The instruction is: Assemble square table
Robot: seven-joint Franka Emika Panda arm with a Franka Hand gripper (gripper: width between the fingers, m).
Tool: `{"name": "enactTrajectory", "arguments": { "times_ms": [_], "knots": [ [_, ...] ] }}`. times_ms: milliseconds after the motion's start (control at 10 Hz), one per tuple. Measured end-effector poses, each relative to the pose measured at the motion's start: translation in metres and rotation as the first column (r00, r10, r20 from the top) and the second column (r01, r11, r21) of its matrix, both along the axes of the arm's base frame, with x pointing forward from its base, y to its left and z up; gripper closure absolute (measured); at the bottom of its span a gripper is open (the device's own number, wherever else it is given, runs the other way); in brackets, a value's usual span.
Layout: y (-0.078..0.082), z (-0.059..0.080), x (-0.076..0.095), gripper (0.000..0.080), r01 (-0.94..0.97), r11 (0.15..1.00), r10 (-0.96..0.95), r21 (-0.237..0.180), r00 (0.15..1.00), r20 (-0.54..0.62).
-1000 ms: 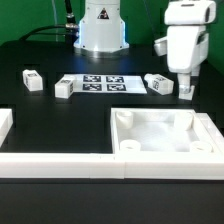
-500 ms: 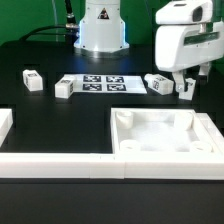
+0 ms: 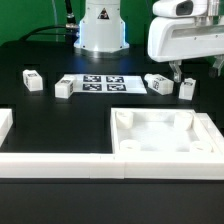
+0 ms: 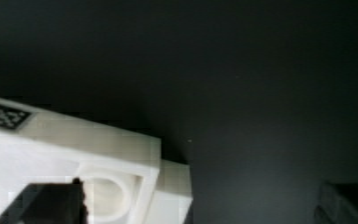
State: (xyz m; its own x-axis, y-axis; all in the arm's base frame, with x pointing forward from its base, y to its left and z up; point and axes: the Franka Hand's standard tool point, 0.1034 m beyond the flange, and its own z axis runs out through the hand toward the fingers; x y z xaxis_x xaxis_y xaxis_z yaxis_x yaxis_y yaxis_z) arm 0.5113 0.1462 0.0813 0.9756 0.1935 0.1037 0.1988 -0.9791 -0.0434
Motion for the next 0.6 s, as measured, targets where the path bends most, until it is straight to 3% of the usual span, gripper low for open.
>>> {"name": "enactTrajectory", "arguments": {
  "times_ms": [200,400,600],
  "knots": [
    [0.001,-0.001,-0.002,0.0151,0.145,0.989,-0.145,0.022,0.989,-0.017],
    [0.001,-0.011,-0.014,0.0151,0.387,0.921,-0.381,0.05,0.92,-0.093],
    [-0.001,-0.015,-0.017,0.0151,0.444,0.894,-0.432,0.051,0.888,-0.155]
  ]
}}
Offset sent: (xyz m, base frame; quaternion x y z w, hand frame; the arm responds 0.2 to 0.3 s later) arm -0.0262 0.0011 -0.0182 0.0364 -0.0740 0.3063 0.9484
